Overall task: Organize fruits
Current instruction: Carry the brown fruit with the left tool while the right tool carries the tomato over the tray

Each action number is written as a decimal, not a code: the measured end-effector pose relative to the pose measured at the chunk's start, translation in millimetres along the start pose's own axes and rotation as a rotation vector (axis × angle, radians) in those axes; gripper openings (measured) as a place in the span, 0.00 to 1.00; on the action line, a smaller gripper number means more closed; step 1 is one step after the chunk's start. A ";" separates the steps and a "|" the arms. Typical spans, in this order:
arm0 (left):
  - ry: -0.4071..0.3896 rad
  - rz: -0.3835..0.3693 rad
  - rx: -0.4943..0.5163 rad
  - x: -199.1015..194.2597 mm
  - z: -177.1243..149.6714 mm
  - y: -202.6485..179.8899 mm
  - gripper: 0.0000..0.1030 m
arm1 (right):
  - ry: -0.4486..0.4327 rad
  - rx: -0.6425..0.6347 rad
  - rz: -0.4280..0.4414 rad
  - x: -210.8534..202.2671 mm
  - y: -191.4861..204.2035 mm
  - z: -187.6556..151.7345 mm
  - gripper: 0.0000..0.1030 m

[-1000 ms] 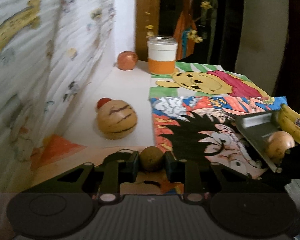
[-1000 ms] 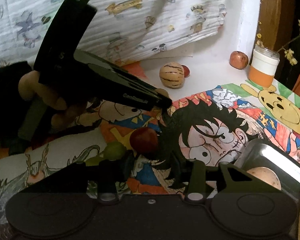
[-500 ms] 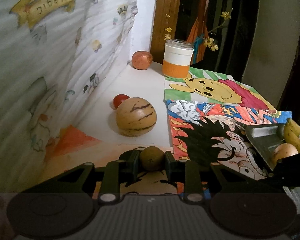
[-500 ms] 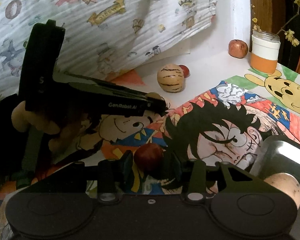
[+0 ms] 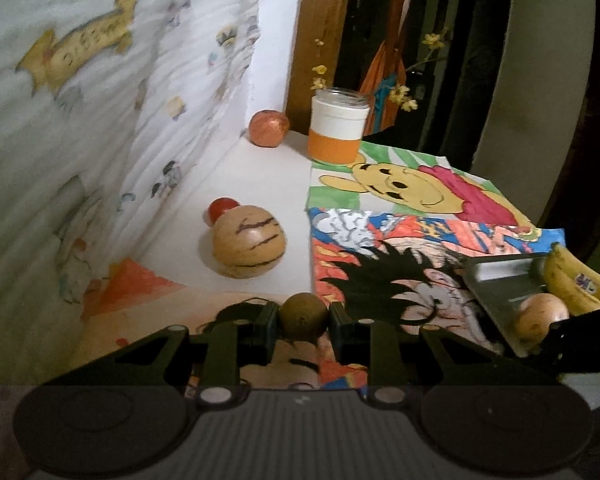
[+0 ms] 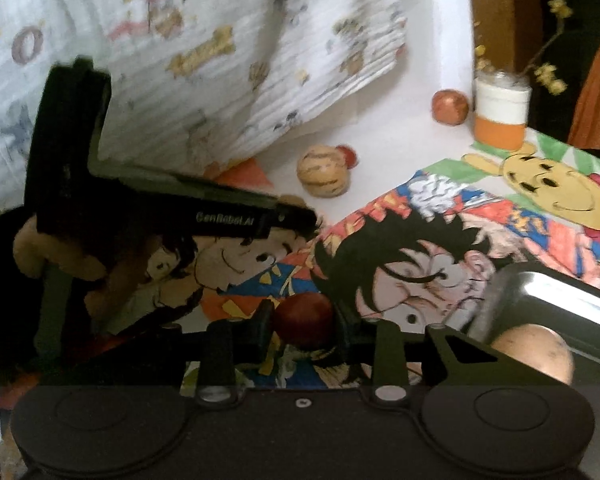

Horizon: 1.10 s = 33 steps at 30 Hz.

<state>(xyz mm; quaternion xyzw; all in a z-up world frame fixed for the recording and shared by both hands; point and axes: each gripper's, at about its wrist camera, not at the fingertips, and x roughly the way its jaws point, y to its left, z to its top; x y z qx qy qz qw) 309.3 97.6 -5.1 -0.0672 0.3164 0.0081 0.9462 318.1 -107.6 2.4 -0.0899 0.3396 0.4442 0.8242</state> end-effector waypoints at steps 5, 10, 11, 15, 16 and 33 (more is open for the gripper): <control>-0.015 -0.031 0.033 -15.4 0.7 -23.9 0.29 | -0.054 0.029 -0.043 -38.8 -7.1 -7.1 0.33; -0.032 -0.084 0.062 -29.3 1.6 -56.3 0.29 | -0.104 0.061 -0.118 -81.8 -22.2 -17.5 0.33; -0.034 -0.094 0.066 -31.1 1.3 -62.6 0.29 | -0.110 0.066 -0.134 -90.1 -25.9 -20.6 0.33; -0.042 -0.147 0.075 -36.8 -1.4 -92.9 0.29 | -0.106 0.089 -0.199 -113.6 -40.4 -35.6 0.33; -0.041 -0.160 0.079 -37.8 -2.6 -100.1 0.29 | -0.104 0.094 -0.216 -119.0 -43.8 -40.6 0.33; 0.079 -0.272 0.217 -32.0 -40.5 -186.5 0.29 | -0.109 0.181 -0.412 -149.5 -95.0 -102.0 0.33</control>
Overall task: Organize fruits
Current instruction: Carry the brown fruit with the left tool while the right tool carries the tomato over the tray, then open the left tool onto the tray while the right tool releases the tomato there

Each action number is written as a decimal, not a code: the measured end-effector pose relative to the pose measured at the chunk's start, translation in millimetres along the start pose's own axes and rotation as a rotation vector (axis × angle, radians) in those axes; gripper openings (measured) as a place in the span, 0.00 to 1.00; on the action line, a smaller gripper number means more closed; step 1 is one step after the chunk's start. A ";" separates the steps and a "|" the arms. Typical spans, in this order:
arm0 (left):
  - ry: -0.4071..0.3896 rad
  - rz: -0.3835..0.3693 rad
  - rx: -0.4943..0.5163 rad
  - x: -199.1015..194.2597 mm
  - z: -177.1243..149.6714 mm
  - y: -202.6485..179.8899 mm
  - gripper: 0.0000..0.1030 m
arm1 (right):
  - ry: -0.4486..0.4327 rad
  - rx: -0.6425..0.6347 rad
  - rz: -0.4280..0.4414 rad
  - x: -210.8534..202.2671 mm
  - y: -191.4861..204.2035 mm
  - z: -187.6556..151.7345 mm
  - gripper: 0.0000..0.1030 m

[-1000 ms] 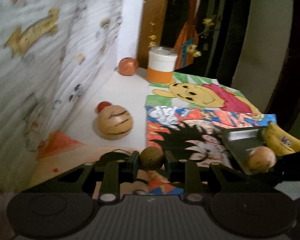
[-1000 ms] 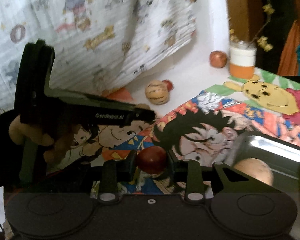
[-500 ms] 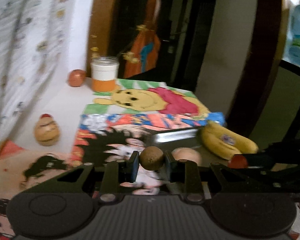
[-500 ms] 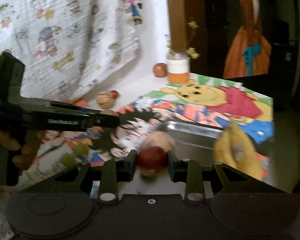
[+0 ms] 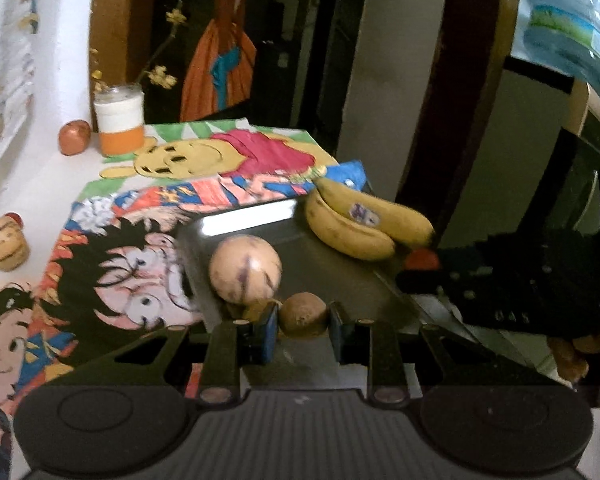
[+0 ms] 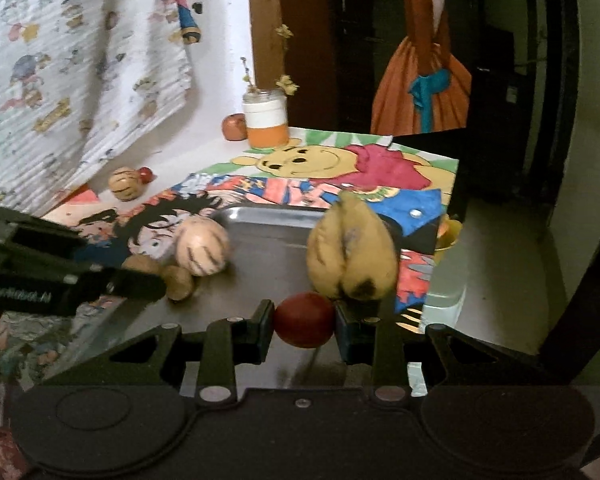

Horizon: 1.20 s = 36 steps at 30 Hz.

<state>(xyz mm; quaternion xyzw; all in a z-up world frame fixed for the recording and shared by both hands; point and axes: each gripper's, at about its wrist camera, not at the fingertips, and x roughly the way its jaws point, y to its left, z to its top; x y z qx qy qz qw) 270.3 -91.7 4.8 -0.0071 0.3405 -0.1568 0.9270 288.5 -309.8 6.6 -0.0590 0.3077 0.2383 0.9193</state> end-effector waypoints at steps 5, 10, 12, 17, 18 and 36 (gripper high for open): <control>0.031 -0.002 0.010 8.7 -8.5 -7.9 0.29 | 0.007 0.006 -0.009 6.0 -5.5 -5.7 0.33; 0.045 0.018 0.017 13.0 -12.3 -9.0 0.29 | 0.011 0.016 -0.012 11.0 -8.1 -7.9 0.33; 0.047 0.023 0.018 14.0 -12.5 -8.2 0.29 | 0.015 0.017 -0.008 12.7 -8.1 -8.6 0.33; 0.055 0.030 0.014 15.1 -13.2 -6.4 0.29 | 0.017 0.018 -0.009 14.0 -7.4 -8.7 0.33; 0.057 0.032 0.013 15.7 -13.4 -6.0 0.29 | 0.017 0.018 -0.008 13.8 -7.7 -8.7 0.33; 0.044 0.037 -0.007 2.2 -10.0 -7.0 0.36 | -0.007 0.011 -0.031 0.9 -4.9 -7.0 0.37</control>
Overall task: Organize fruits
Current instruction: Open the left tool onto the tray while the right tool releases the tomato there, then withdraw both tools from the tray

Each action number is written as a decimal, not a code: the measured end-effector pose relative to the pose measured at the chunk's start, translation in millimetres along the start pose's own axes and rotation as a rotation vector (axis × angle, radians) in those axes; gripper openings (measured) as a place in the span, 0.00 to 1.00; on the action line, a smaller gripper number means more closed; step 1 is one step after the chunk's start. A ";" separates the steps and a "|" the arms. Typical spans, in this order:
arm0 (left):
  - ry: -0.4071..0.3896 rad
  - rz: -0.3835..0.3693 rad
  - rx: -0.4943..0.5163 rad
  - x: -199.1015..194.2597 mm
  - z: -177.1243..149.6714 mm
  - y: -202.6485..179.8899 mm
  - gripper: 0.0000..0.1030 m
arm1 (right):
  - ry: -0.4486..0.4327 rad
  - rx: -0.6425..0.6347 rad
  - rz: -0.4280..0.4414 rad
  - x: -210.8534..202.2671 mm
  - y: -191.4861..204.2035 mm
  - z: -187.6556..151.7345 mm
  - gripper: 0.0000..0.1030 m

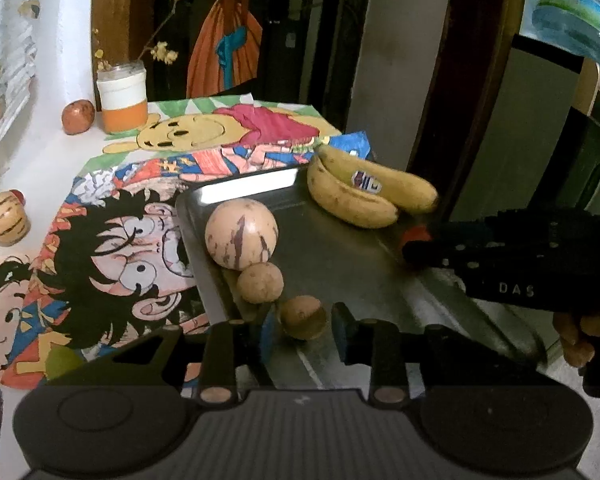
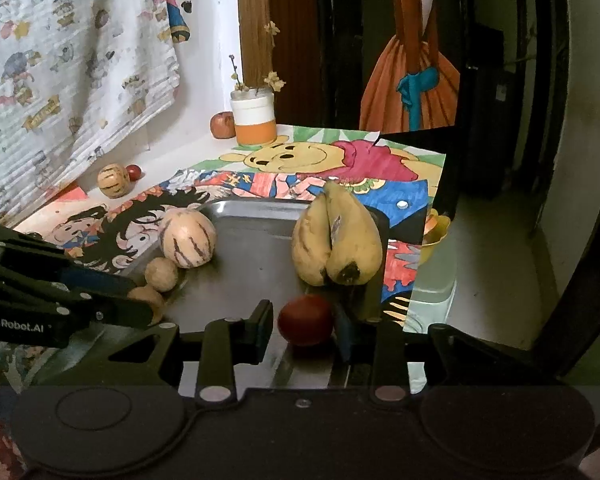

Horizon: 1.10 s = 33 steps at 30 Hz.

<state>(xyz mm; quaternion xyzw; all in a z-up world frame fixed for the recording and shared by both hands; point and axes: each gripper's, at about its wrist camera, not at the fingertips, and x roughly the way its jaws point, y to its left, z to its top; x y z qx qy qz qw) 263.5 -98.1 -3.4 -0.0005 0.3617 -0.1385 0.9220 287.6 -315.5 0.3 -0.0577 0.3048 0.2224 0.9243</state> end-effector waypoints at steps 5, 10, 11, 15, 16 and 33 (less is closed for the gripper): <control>-0.047 0.013 -0.017 -19.5 2.3 -2.1 0.55 | -0.034 -0.003 -0.014 -21.3 6.6 3.8 0.44; -0.099 0.033 -0.049 -45.5 3.4 0.9 0.66 | -0.075 0.001 -0.030 -44.8 13.7 8.6 0.52; -0.110 0.038 -0.052 -50.9 3.4 1.3 0.71 | -0.081 0.000 -0.034 -50.0 15.7 9.8 0.53; -0.157 0.065 -0.067 -73.9 1.1 1.7 0.83 | -0.108 -0.006 -0.039 -71.3 25.7 12.1 0.64; -0.167 0.071 -0.071 -79.4 0.1 1.6 0.87 | -0.116 -0.008 -0.038 -78.5 28.7 12.4 0.68; -0.249 0.178 -0.117 -165.0 -44.5 8.2 1.00 | -0.152 0.001 -0.002 -168.0 94.3 1.4 0.99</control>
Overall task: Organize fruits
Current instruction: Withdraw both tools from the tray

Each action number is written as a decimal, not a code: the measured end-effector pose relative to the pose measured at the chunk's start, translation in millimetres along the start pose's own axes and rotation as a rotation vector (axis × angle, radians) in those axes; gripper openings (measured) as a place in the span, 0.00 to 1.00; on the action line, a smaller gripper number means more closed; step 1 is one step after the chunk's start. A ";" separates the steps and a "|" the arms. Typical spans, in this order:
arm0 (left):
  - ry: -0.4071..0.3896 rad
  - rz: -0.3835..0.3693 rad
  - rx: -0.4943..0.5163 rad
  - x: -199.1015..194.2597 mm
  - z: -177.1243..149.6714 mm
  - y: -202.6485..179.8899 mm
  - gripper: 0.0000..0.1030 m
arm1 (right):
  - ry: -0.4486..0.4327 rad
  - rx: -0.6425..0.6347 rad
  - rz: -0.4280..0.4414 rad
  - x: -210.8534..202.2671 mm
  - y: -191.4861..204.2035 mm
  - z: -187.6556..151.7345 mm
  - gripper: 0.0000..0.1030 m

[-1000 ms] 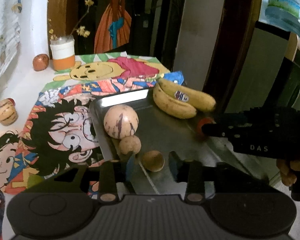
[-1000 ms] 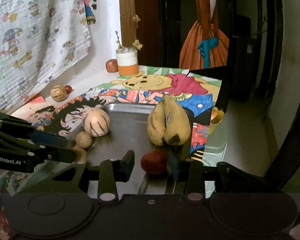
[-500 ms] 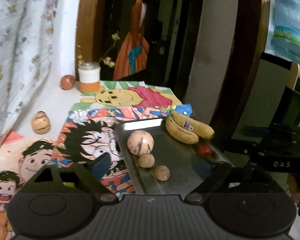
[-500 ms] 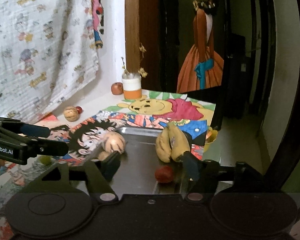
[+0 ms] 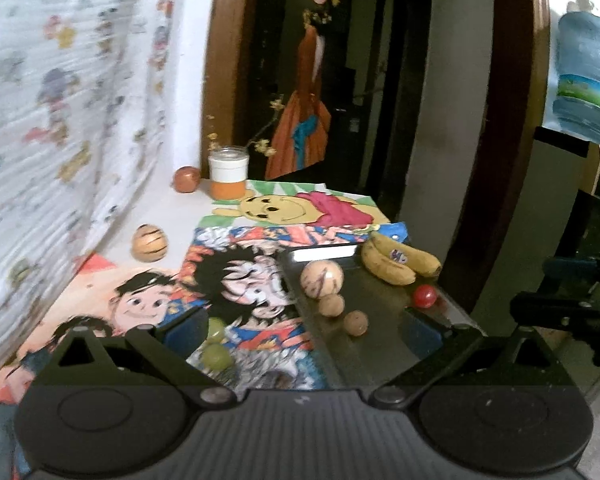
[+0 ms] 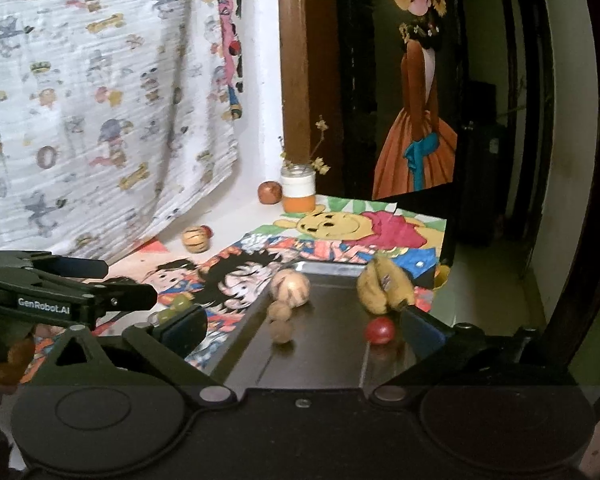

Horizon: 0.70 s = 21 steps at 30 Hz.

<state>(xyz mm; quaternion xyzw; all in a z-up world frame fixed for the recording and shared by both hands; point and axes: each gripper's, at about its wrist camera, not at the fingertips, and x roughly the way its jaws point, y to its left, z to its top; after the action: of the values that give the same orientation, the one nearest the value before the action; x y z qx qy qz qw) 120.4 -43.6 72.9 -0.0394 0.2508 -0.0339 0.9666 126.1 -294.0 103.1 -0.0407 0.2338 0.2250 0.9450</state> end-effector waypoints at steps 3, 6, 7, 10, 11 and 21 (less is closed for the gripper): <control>0.005 0.019 -0.027 -13.2 -10.2 12.8 1.00 | 0.022 0.004 0.008 -9.6 13.7 -6.1 0.99; 0.015 0.043 -0.053 -25.6 -21.3 26.6 1.00 | 0.062 0.012 0.013 -14.2 24.9 -15.0 0.99; 0.021 0.051 -0.062 -28.8 -25.4 30.8 1.00 | 0.077 0.017 0.014 -15.3 27.7 -18.8 0.99; 0.038 0.067 -0.105 -39.3 -38.8 45.0 1.00 | 0.122 0.040 0.014 -17.1 34.3 -31.4 0.99; 0.046 0.070 -0.121 -42.6 -43.8 49.7 1.00 | 0.135 0.047 0.016 -17.6 35.6 -35.0 0.99; 0.114 0.119 -0.121 -55.7 -75.8 73.1 1.00 | 0.256 0.067 0.090 -15.4 67.2 -48.1 0.99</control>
<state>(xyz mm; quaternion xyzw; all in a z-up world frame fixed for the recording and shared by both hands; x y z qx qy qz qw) 38.3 29.4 26.9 -0.0810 0.3091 0.0366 0.9469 63.7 -248.9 69.4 -0.0268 0.3617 0.2522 0.8972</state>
